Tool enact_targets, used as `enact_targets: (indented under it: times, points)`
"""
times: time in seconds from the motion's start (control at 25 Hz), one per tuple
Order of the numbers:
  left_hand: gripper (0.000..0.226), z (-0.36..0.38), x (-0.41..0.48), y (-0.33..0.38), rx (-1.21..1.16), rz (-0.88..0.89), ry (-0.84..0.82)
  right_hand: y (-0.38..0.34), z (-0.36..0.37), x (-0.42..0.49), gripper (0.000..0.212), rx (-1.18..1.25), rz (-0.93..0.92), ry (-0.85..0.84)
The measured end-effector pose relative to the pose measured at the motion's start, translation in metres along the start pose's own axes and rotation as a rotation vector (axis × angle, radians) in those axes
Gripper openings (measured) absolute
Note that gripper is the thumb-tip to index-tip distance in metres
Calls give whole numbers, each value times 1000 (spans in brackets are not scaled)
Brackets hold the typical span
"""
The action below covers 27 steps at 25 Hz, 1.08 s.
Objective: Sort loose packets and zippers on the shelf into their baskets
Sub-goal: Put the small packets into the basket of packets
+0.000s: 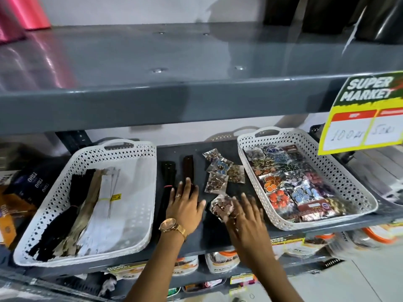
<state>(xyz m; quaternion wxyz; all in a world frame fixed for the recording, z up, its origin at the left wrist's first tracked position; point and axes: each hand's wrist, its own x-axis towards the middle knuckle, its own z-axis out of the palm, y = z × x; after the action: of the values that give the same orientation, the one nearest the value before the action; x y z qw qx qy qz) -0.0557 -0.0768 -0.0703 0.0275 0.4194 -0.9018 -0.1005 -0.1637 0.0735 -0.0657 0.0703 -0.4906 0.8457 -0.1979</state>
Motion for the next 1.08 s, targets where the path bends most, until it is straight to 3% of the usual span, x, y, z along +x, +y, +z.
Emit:
enact_targets:
  times: [0.16, 0.28, 0.4, 0.52, 0.6, 0.84, 1.08]
  points:
    - [59, 0, -9, 9, 30, -60, 17, 2, 25, -3, 86, -17, 16, 54]
    - [58, -25, 35, 29, -113, 126, 169, 3, 24, 16, 91, 0, 5, 67]
    - [59, -43, 101, 48, -338, 210, -50, 3, 14, 17, 96, 12, 57, 86]
    - [62, -25, 138, 48, -178, 159, -185, -7, 15, 0, 79, -78, 126, 82]
    - [62, -5, 139, 48, -125, 171, -203, -16, 24, -6, 70, -37, 166, -22]
    - [56, 21, 100, 64, -322, 259, -82, -5, 23, 36, 68, -24, 163, 72]
    - [48, 24, 91, 69, -298, 195, -12, -1, 26, 46, 67, 50, 109, -4]
